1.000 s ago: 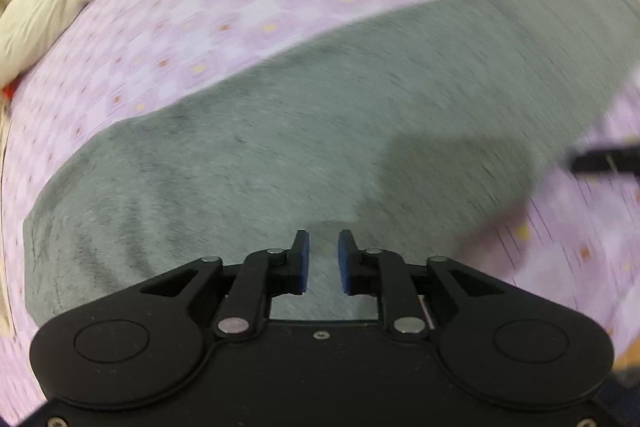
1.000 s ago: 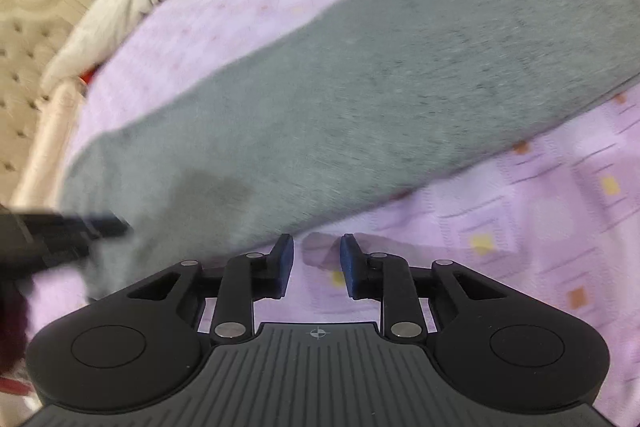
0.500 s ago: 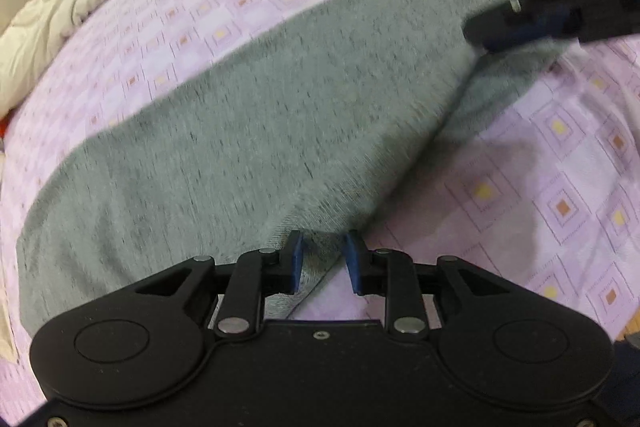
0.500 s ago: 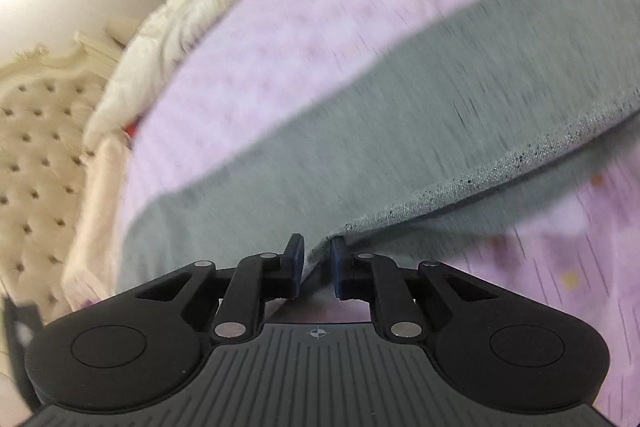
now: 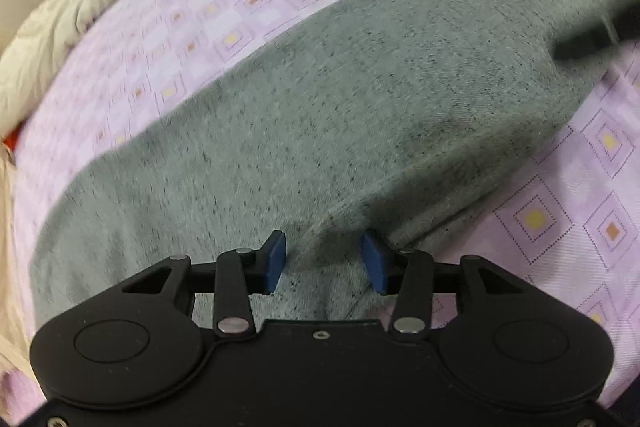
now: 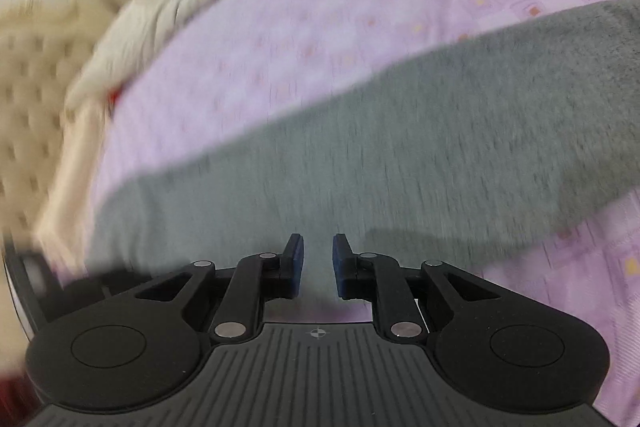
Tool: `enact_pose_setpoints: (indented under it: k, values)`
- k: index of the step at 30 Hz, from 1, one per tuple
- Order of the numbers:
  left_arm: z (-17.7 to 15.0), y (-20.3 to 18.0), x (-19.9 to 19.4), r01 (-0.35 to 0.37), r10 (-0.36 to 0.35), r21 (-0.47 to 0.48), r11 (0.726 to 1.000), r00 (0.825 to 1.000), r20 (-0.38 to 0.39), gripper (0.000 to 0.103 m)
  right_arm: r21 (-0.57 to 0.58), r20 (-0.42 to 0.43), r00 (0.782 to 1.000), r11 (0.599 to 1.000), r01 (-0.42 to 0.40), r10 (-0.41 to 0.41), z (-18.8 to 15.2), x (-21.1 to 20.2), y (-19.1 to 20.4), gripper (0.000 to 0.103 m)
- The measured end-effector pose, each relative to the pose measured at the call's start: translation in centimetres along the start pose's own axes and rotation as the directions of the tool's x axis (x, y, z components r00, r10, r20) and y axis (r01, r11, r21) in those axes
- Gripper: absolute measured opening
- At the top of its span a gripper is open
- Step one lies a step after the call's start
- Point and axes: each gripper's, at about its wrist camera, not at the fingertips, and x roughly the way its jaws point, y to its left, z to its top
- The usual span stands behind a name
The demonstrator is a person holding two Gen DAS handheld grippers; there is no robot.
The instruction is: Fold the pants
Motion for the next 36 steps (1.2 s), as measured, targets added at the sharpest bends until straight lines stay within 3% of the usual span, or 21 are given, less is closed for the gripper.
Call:
enact_pose_setpoints:
  k: [6, 10, 18, 22, 24, 26, 28, 31, 36]
  values:
    - [-0.3, 3.7, 0.3, 0.087, -0.093, -0.156, 0.984, 0.995, -0.029, 0.054, -0.306, -0.084, 0.996, 0.952, -0.004, -0.023, -3.5, 2.7, 4.4, 0.017]
    - [0.2, 6.3, 1.0, 0.103, -0.121, -0.275, 0.956, 0.991, -0.05, 0.053, -0.404, -0.082, 0.997, 0.914, -0.021, -0.013, -3.7, 5.0, 7.2, 0.017]
    - [0.8, 7.9, 1.6, 0.127, -0.154, -0.325, 0.937, 0.986, -0.059, 0.053, -0.477, -0.113, 0.993, 0.878, -0.031, -0.026, -2.9, 7.4, 9.0, 0.017]
    - [0.7, 8.9, 0.5, 0.196, -0.219, -0.359, 0.913, 0.975, -0.026, 0.052, -0.463, -0.045, 0.992, 0.882, 0.086, -0.121, -2.5, 6.7, 7.3, 0.015]
    - [0.3, 9.6, -0.7, 0.269, -0.282, -0.369, 0.89, 0.959, 0.021, 0.051, -0.427, 0.006, 0.984, 0.89, 0.162, -0.176, -2.3, 5.5, 5.7, 0.015]
    - [0.1, 10.3, -1.5, 0.318, -0.321, -0.379, 0.869, 0.945, 0.057, 0.052, -0.399, 0.077, 0.962, 0.876, 0.269, -0.261, -2.4, 4.2, 4.0, 0.015]
    - [0.2, 10.6, -1.5, 0.312, -0.314, -0.392, 0.866, 0.948, 0.06, 0.052, -0.353, 0.124, 0.932, 0.863, 0.361, -0.34, -2.2, 3.2, 2.2, 0.016]
    - [-0.1, 10.2, -0.6, 0.255, -0.272, -0.395, 0.883, 0.962, 0.013, 0.052, -0.251, 0.153, 0.891, 0.855, 0.453, -0.427, -1.6, 1.7, -1.0, 0.016]
    - [-1.9, 8.8, 1.1, 0.187, -0.23, -0.333, 0.924, 0.969, -0.095, 0.053, -0.125, 0.17, 0.829, 0.823, 0.554, -0.533, -0.7, -0.8, -5.2, 0.016]
